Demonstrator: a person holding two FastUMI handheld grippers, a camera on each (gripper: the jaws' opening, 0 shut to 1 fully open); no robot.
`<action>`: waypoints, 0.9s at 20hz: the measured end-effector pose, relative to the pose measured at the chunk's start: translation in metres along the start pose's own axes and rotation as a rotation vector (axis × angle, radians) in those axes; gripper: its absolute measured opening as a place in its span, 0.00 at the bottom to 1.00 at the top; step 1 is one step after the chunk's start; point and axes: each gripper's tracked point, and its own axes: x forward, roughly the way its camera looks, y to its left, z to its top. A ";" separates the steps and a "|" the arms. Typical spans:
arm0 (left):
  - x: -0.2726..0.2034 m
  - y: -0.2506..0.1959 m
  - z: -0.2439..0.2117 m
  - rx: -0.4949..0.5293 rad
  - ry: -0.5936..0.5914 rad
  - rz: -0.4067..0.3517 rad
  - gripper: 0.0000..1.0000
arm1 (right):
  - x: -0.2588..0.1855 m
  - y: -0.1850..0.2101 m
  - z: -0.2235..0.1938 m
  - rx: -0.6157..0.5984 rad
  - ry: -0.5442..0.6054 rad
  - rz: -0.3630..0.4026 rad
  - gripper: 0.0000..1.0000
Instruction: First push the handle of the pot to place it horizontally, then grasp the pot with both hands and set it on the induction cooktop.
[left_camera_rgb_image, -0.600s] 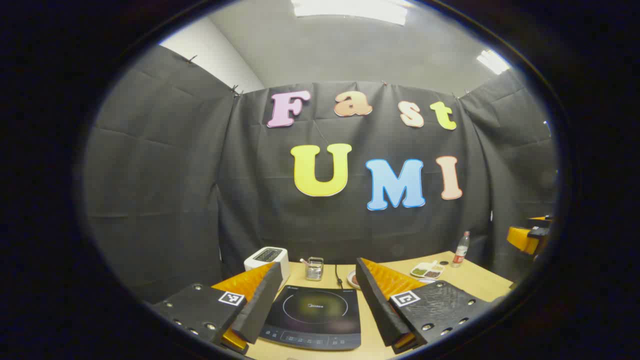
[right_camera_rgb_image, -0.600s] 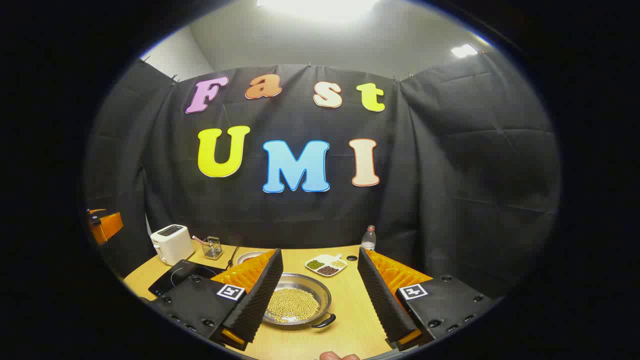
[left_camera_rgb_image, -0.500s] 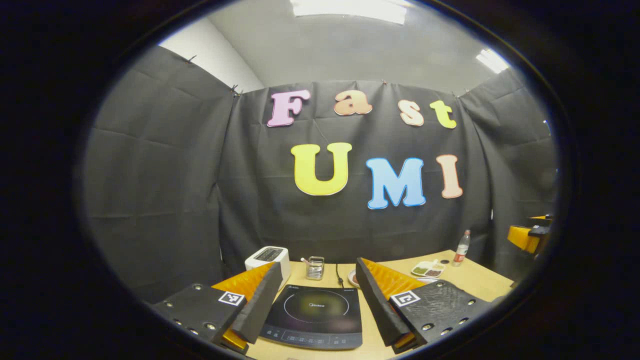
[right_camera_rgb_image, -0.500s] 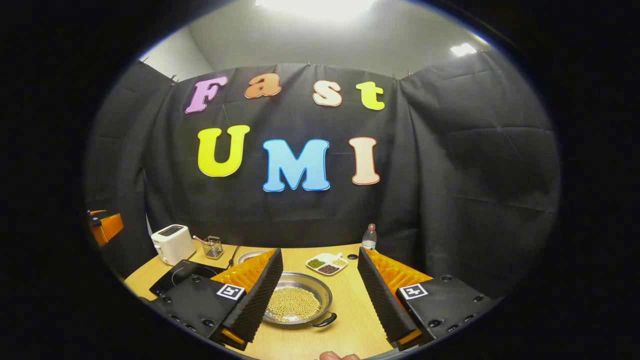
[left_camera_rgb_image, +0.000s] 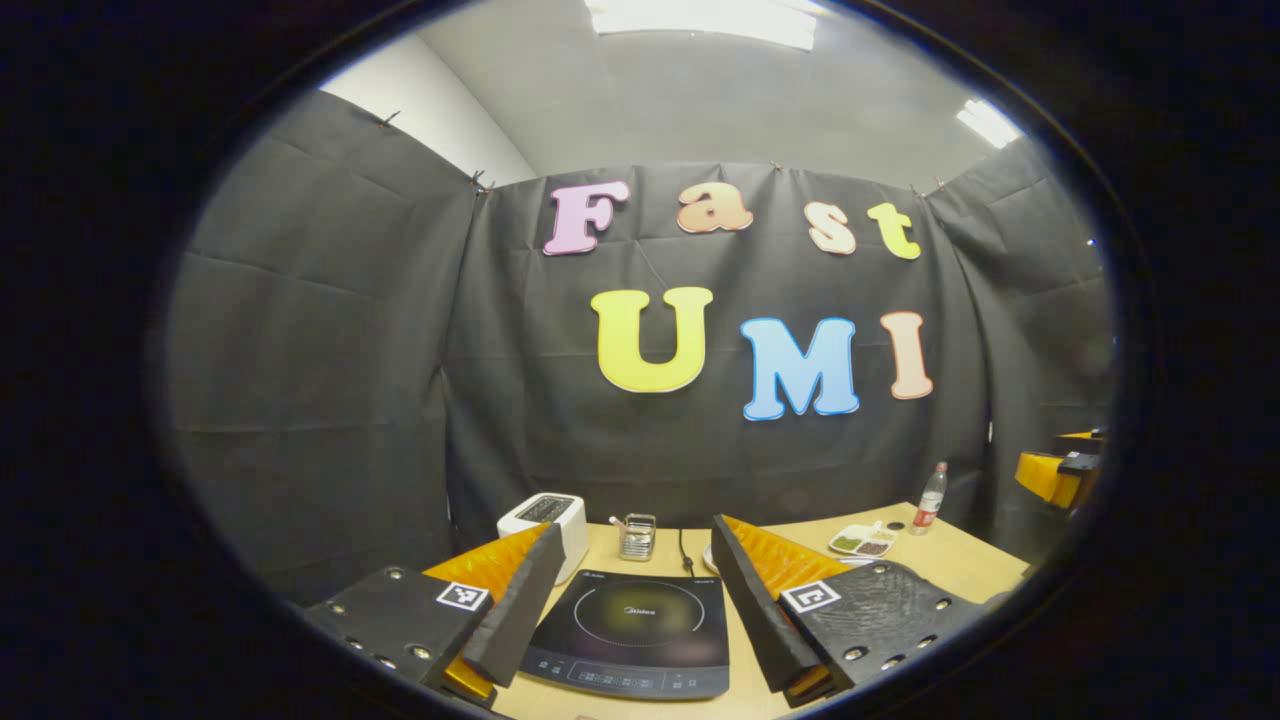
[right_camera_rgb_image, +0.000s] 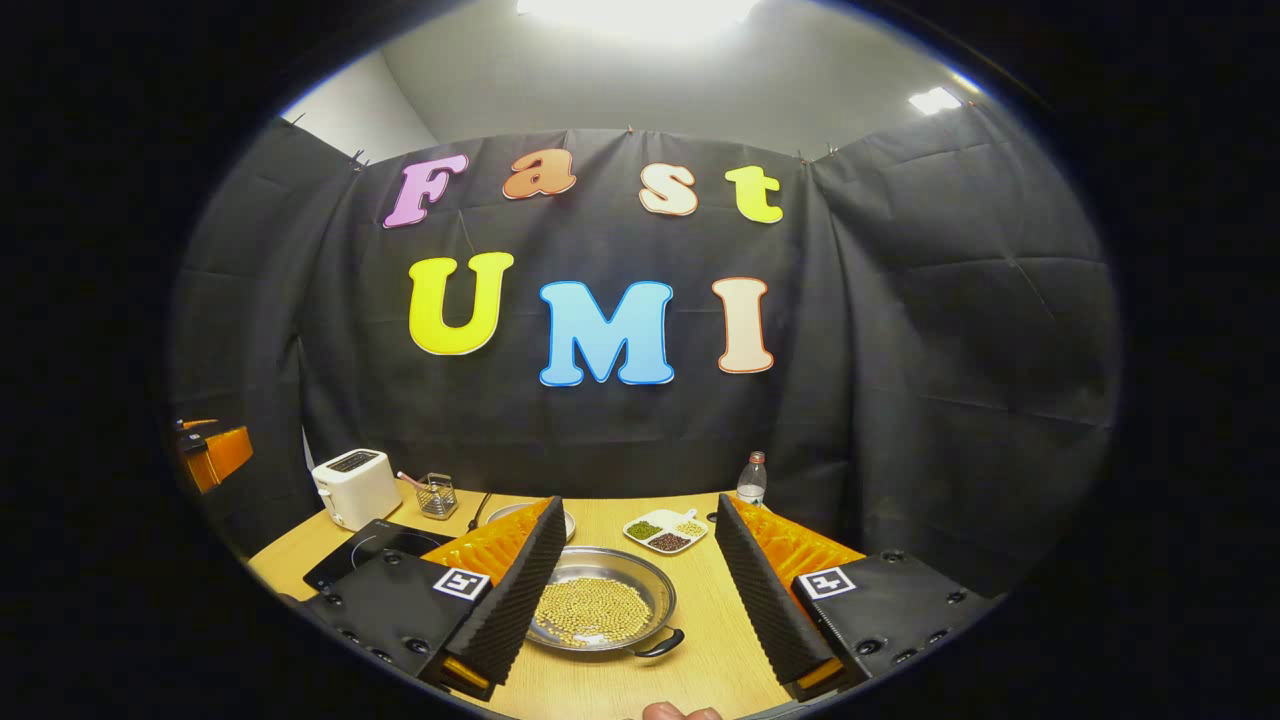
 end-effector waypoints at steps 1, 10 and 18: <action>0.000 -0.002 0.000 -0.001 0.001 -0.004 0.87 | 0.001 0.000 -0.001 -0.002 0.002 0.001 0.96; 0.011 -0.018 -0.015 -0.042 0.050 -0.059 0.87 | 0.008 -0.001 -0.007 0.020 0.041 0.017 0.96; 0.019 -0.021 -0.022 -0.049 0.066 -0.077 0.90 | 0.018 -0.001 -0.015 0.018 0.097 0.030 0.99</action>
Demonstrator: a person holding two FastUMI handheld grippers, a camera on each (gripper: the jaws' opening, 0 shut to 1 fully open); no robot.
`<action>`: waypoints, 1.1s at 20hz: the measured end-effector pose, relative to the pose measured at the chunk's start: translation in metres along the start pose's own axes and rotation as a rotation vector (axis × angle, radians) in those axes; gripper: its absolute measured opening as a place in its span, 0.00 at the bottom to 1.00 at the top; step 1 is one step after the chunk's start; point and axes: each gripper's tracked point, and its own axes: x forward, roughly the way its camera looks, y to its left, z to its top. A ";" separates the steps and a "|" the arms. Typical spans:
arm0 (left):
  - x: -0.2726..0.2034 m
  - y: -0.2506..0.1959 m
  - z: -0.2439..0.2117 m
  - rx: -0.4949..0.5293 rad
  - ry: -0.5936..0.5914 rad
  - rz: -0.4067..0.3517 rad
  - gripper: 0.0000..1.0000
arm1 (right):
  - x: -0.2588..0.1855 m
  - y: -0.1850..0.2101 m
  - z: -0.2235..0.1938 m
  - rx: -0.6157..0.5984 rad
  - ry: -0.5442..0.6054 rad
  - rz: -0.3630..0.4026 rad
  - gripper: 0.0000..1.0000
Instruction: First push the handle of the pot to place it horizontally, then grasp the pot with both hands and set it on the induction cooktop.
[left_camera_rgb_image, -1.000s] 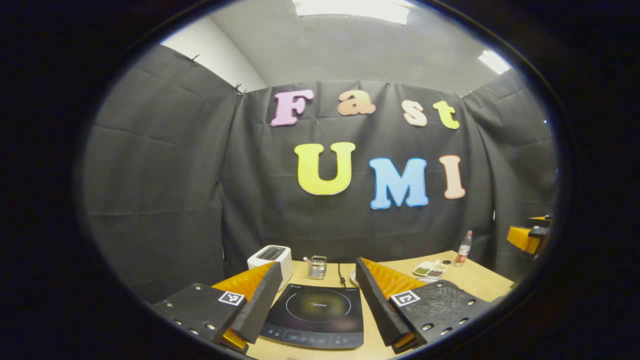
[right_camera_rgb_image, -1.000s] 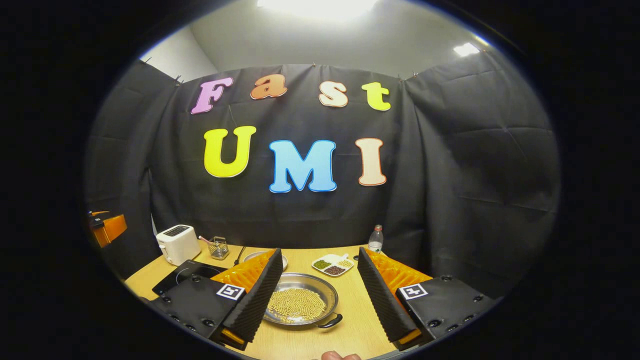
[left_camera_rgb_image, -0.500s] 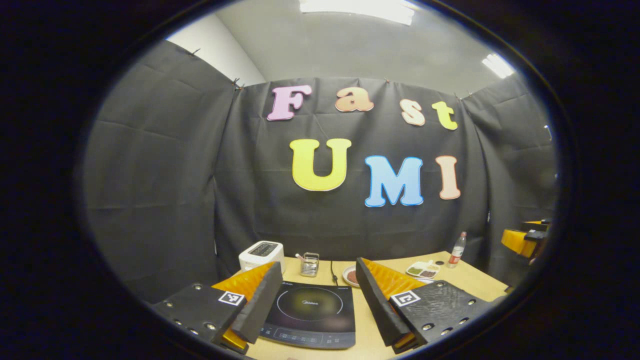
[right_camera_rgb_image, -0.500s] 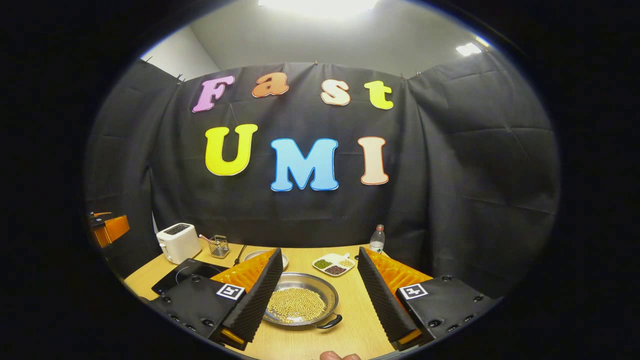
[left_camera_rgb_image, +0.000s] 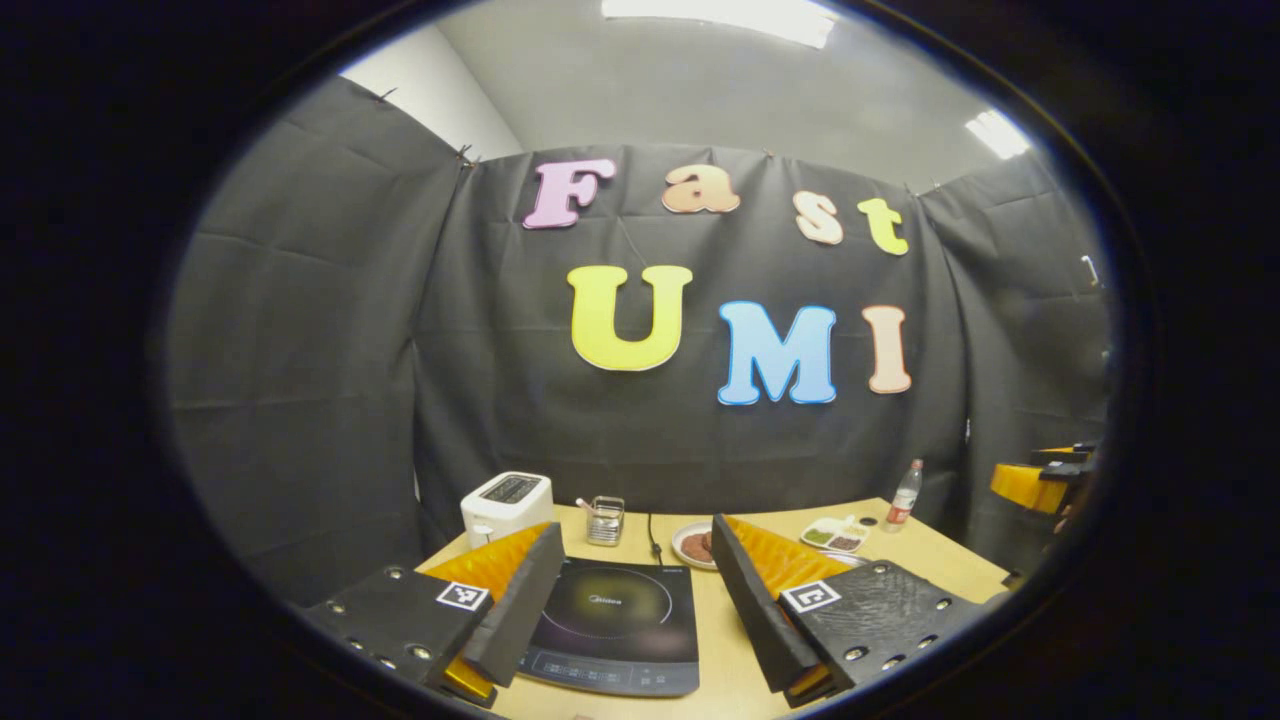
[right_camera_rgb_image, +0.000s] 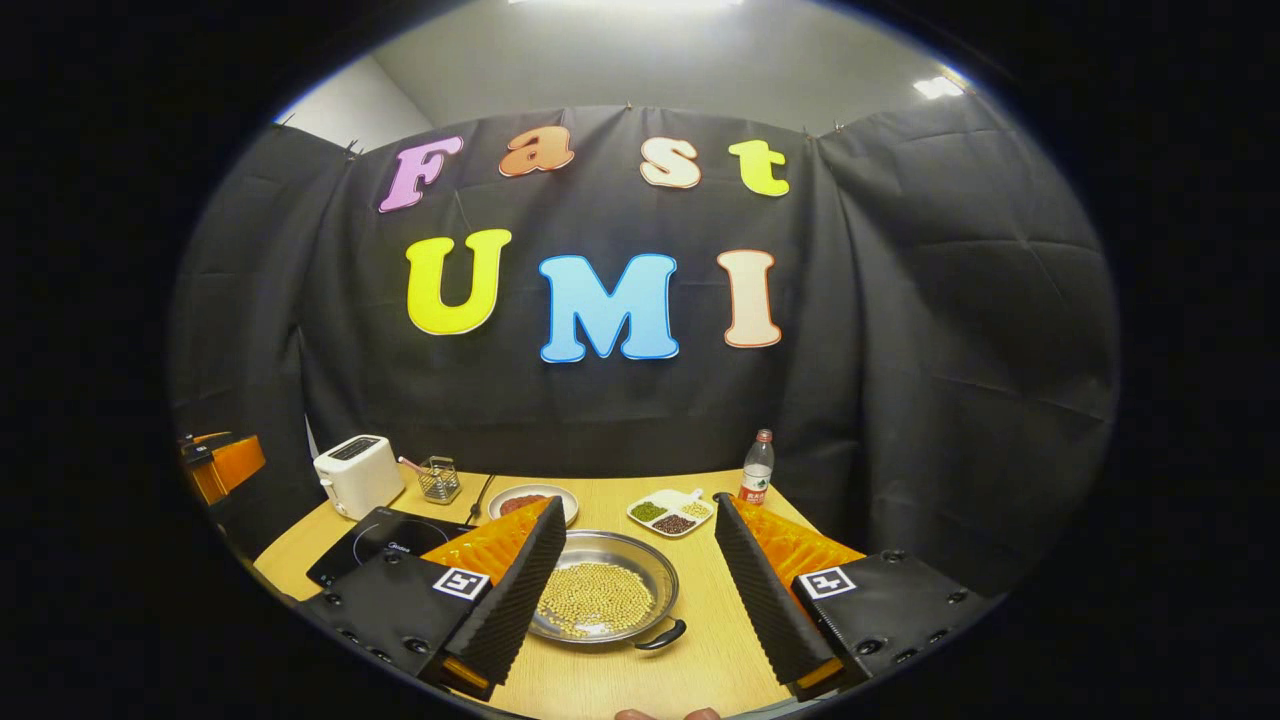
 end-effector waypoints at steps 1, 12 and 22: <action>0.000 0.002 0.000 -0.002 0.001 0.002 0.90 | 0.002 0.002 -0.001 -0.004 0.011 0.006 0.96; 0.000 0.040 -0.014 -0.036 0.038 0.050 0.90 | 0.023 0.036 -0.030 -0.037 0.205 0.096 0.60; 0.008 0.045 -0.021 -0.011 0.082 0.027 0.90 | 0.026 0.070 -0.088 -0.036 0.437 0.208 0.03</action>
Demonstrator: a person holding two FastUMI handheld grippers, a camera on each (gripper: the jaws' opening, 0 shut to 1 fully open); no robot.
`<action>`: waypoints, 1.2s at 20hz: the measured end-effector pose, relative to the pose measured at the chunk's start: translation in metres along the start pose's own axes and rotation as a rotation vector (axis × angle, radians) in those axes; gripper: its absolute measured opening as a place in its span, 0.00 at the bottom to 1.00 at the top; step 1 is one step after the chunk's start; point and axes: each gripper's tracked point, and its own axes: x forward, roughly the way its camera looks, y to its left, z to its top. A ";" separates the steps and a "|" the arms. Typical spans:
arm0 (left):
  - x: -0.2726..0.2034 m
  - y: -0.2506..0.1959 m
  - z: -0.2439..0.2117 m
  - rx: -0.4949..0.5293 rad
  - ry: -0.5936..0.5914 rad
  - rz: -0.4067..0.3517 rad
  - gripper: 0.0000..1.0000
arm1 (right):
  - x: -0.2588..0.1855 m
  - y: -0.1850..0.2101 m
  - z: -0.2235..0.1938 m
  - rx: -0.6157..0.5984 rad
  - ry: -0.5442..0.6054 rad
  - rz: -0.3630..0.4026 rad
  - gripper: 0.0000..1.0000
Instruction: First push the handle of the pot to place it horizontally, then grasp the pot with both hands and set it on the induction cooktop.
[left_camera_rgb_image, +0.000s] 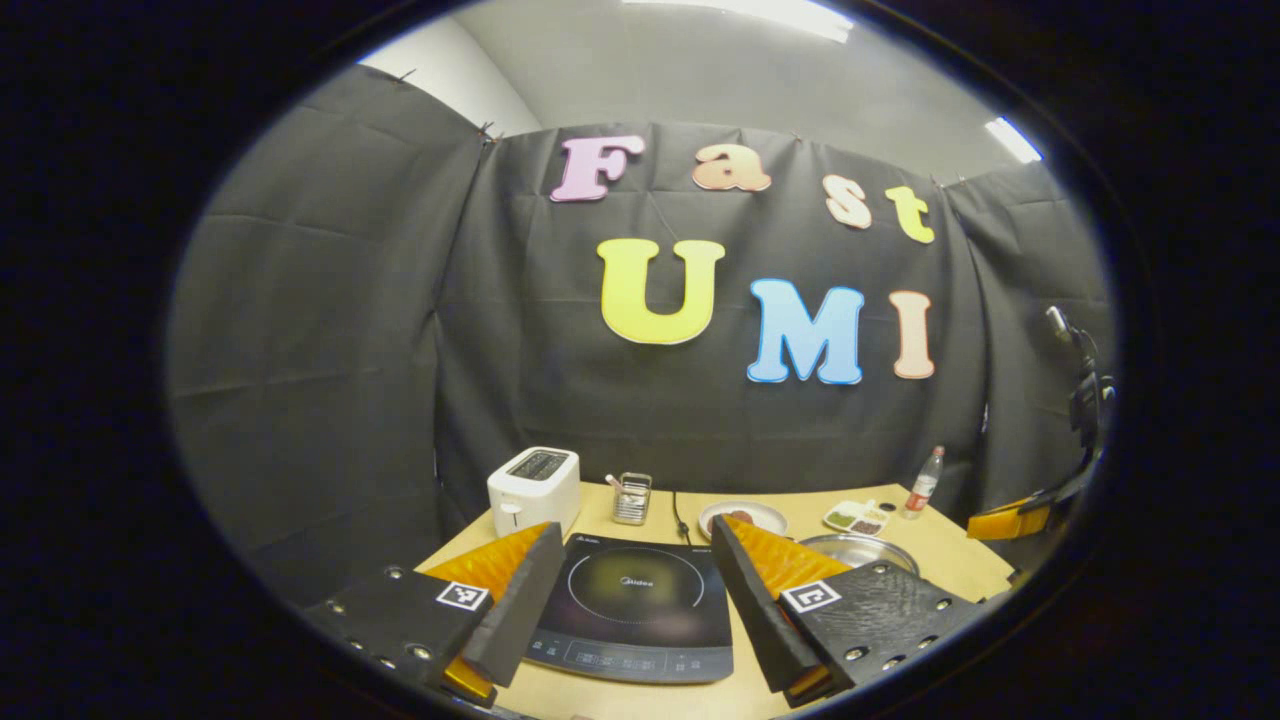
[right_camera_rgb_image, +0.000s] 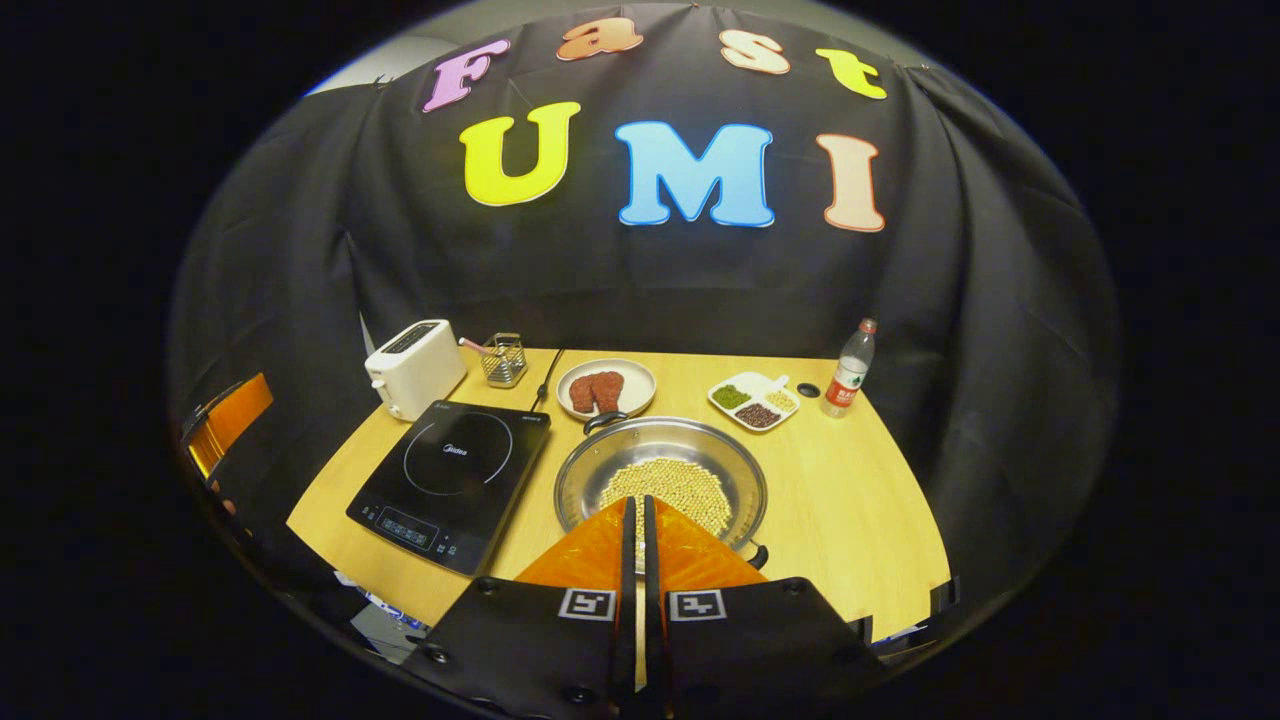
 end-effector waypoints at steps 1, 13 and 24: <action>0.002 -0.004 0.000 -0.002 0.004 -0.010 0.90 | -0.003 0.003 -0.006 0.016 0.013 0.018 0.03; 0.026 -0.044 -0.018 0.016 0.065 -0.060 0.87 | 0.036 -0.010 -0.092 0.116 0.298 0.134 0.02; 0.034 -0.083 -0.033 0.033 0.124 -0.004 0.87 | 0.077 -0.043 -0.140 0.054 0.483 0.169 0.02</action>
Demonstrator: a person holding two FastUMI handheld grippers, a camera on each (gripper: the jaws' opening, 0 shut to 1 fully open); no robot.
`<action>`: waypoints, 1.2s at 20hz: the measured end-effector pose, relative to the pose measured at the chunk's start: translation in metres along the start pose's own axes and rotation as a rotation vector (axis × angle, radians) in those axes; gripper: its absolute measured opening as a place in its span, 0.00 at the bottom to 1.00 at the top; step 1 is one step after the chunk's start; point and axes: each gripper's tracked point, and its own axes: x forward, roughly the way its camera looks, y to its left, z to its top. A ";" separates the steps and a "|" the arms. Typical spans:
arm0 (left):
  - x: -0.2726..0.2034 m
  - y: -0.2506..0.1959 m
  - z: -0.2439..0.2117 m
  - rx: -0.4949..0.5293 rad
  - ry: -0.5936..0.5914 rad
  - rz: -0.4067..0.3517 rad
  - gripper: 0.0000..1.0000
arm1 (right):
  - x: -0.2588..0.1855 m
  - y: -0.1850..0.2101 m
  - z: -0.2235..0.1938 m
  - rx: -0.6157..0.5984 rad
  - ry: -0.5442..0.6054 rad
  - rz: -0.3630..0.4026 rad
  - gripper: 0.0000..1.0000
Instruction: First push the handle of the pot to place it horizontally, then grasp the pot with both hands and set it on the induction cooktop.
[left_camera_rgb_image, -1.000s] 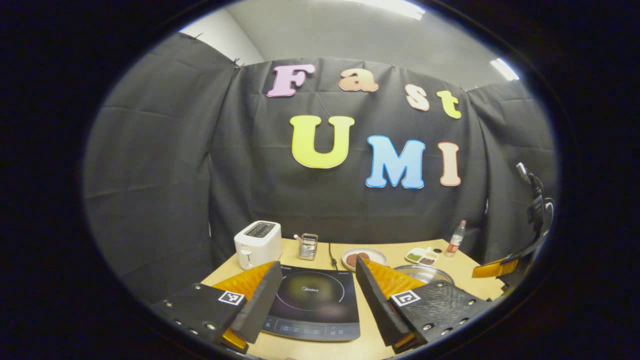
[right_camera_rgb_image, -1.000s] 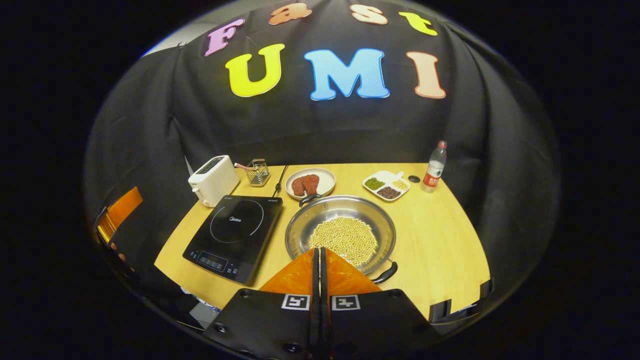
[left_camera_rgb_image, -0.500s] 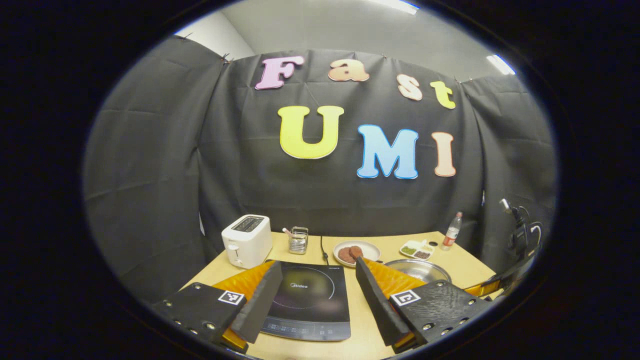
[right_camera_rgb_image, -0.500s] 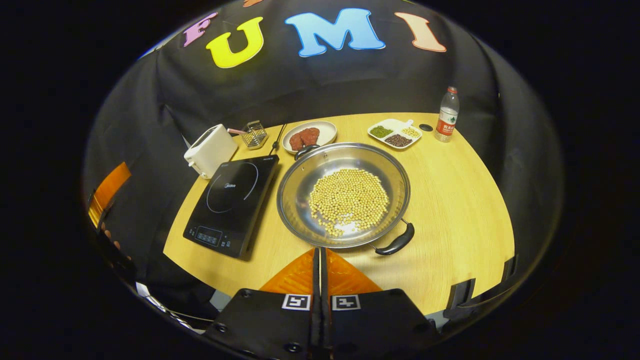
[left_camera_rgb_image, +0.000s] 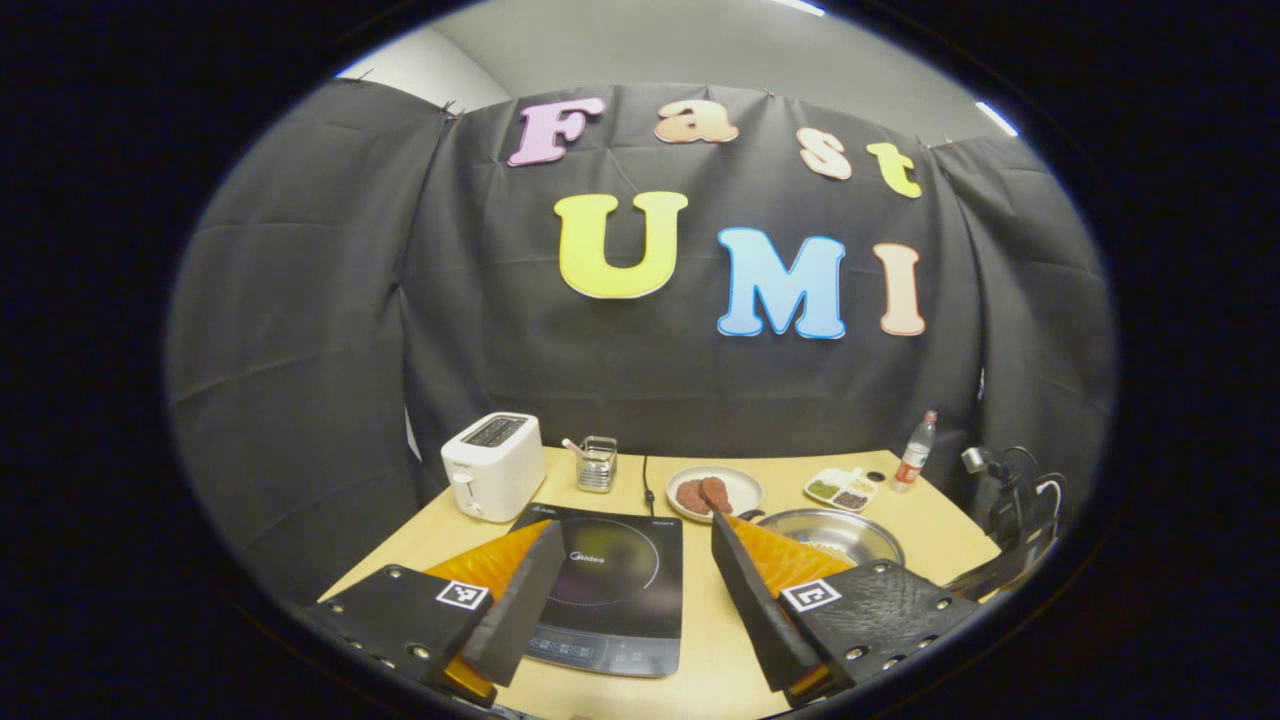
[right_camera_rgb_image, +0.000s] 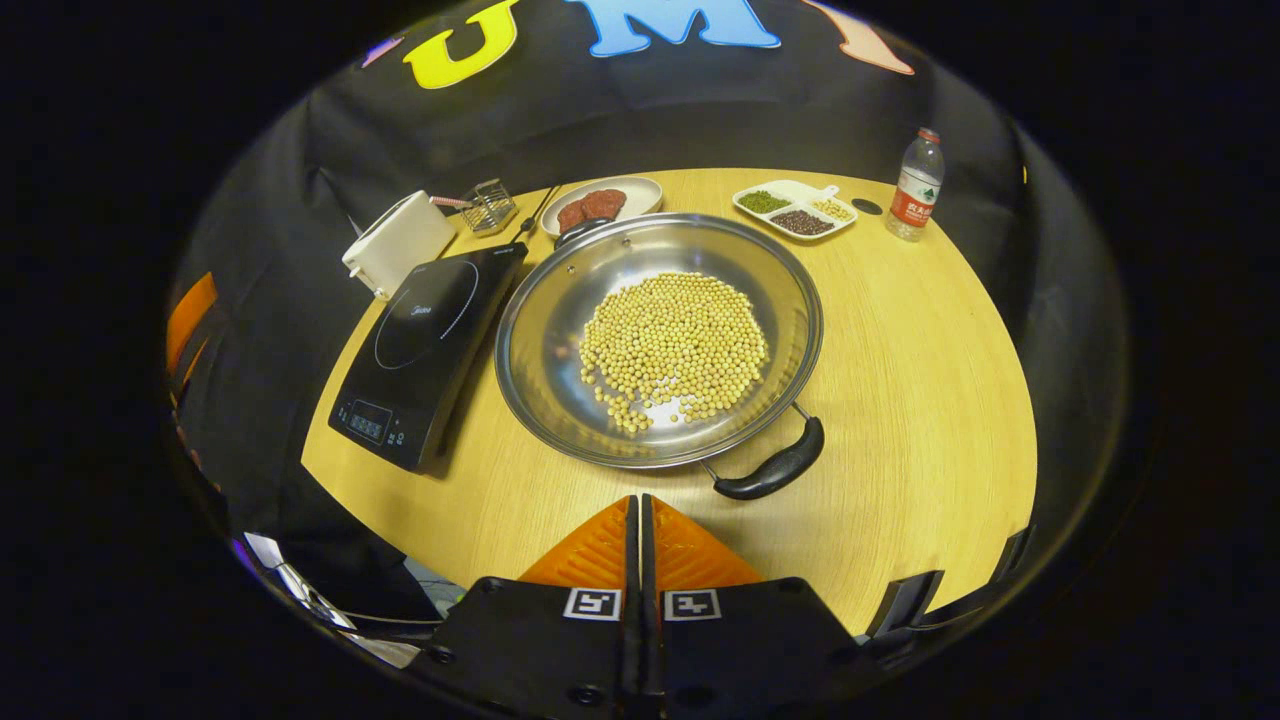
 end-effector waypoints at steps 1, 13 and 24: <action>0.001 -0.002 -0.001 0.005 0.003 0.005 0.87 | 0.005 -0.002 0.000 -0.011 0.009 0.000 0.02; 0.013 -0.025 -0.001 0.017 0.030 0.045 0.87 | 0.032 -0.026 0.004 -0.039 0.087 0.004 0.02; 0.020 -0.041 -0.005 0.022 0.045 0.054 0.87 | 0.038 -0.038 0.010 -0.065 0.088 0.006 0.02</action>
